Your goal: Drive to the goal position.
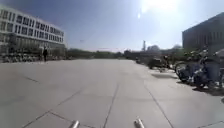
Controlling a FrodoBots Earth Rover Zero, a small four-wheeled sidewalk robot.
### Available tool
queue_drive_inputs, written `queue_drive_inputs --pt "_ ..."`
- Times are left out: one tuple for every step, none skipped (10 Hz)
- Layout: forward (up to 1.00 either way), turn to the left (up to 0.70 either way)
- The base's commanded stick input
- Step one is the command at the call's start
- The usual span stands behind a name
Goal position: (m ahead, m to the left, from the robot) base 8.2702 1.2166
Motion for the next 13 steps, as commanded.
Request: queue_drive_inputs --pt "0.70 0.00" --pt "0.70 0.00" --pt "0.70 0.00" --pt "0.70 0.00" --pt "0.70 0.00" --pt "0.70 0.00" --pt "0.70 0.00" --pt "0.70 0.00" --pt "0.70 0.00" --pt "0.70 0.00" --pt "0.70 0.00" --pt "0.70 0.00" --pt "0.70 -0.11"
